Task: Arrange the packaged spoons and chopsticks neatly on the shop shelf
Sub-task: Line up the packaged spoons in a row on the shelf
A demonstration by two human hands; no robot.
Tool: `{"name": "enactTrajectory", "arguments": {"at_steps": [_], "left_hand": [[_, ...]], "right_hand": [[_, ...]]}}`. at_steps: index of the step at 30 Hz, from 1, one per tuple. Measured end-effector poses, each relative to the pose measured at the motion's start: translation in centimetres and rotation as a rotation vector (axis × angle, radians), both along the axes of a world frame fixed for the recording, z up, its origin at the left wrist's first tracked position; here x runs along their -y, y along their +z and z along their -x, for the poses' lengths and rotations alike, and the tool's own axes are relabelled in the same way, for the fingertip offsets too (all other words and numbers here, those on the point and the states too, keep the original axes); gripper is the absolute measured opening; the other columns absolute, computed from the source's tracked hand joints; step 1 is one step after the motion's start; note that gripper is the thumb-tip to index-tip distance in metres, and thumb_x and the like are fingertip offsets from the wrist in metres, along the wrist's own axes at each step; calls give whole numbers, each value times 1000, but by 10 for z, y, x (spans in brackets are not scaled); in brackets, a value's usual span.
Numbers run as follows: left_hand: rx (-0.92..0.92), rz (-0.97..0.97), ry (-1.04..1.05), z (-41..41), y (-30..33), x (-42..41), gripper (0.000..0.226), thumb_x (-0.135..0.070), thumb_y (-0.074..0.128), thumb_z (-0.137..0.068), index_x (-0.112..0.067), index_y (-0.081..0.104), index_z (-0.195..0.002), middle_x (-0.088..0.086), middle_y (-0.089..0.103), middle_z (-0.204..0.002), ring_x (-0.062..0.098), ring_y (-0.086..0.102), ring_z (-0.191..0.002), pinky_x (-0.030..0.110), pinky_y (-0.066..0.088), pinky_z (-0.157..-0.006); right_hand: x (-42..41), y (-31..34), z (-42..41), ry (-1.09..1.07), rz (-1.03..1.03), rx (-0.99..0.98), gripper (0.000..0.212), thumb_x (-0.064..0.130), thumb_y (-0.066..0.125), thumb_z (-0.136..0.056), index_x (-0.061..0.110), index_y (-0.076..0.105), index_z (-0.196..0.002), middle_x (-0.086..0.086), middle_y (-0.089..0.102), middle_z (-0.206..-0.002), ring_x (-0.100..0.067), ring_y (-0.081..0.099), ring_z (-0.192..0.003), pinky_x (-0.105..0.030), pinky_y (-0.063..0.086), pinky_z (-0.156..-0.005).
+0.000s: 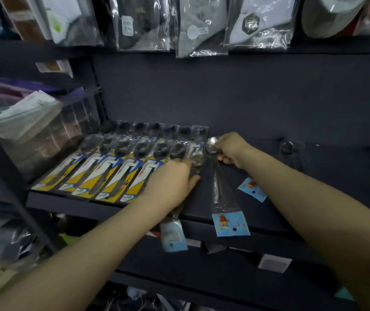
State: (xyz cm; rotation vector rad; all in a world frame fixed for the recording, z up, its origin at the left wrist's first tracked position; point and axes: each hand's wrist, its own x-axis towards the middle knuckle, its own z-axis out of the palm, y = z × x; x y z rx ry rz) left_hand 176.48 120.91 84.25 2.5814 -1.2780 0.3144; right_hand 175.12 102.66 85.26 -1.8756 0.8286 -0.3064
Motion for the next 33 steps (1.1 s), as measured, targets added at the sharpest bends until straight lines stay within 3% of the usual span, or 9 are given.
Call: {"name": "enactTrajectory", "arguments": {"at_steps": [3, 5, 9, 12, 15, 19, 26, 30, 33], "left_hand": [[149, 11, -220, -9, 7, -13, 38, -33, 44, -93, -17, 49, -127, 4, 46, -129, 25, 48, -116, 36, 42, -90], [38, -75, -415, -19, 9, -28, 45, -38, 38, -94, -20, 42, -136, -3, 34, -146, 16, 34, -131, 26, 27, -106], [-41, -379, -496, -32, -7, -54, 66, -56, 25, -91, -27, 6, -146, -11, -1, -156, 1, -2, -139, 12, -6, -104], [-34, -370, -490, -34, -12, -50, 68, -56, 23, -91, -25, 0, -146, -10, -4, -156, -6, -9, -133, 11, -11, -103], [-75, -353, -467, -38, -11, -40, 64, -51, 25, -94, -22, 1, -147, -6, -3, -157, 2, -7, -140, 12, -10, -103], [-98, -348, -454, -39, -13, -30, 55, -44, 22, -97, -28, 4, -146, -5, -1, -157, 11, -4, -143, 21, -4, -111], [-13, -326, -448, -40, -7, -20, 51, -43, 25, -97, -30, 15, -145, -7, 11, -156, 16, 8, -140, 34, 13, -113], [23, -127, -489, -32, 7, -10, 49, -42, 33, -95, -24, 32, -140, -5, 33, -147, 16, 30, -132, 33, 29, -108], [-13, 10, -530, -15, 18, 9, 39, -37, 42, -92, -21, 48, -127, -3, 54, -123, 18, 51, -110, 36, 46, -89]], "right_hand": [[-1, -2, -5, -27, 17, -74, 27, 5, 34, -97, 7, 48, -74, -10, 48, -61, -15, 41, -45, -19, 29, -33], [-1, -1, -4, -41, 34, -93, 28, 3, 31, -96, 7, 45, -73, -10, 47, -62, -16, 43, -43, -21, 30, -34], [-4, -2, 0, -63, 138, -71, 30, -2, 39, -90, 10, 42, -63, -8, 43, -59, -15, 42, -44, -18, 36, -31], [-14, -7, 3, -62, 272, -96, 24, -1, 37, -86, 3, 51, -67, -12, 48, -51, -19, 41, -41, -23, 33, -39], [-19, -11, 7, -58, 346, -114, 22, -3, 39, -84, -1, 58, -74, -13, 53, -54, -21, 45, -43, -21, 34, -39], [-15, -12, 12, -93, 448, -78, 23, -2, 42, -84, -7, 63, -93, -22, 66, -88, -27, 55, -70, -32, 45, -59], [-11, -16, 19, -102, 598, -81, 21, 10, 52, -87, -4, 60, -100, -20, 65, -105, -32, 60, -88, -36, 48, -75], [11, -5, 50, -155, 773, -120, 32, 26, 55, -88, 7, 58, -114, -19, 57, -119, -36, 54, -109, -40, 45, -90], [49, -2, 93, -329, 906, -375, 40, 31, 49, -91, 6, 53, -121, -22, 49, -126, -41, 46, -117, -45, 40, -94]]}}
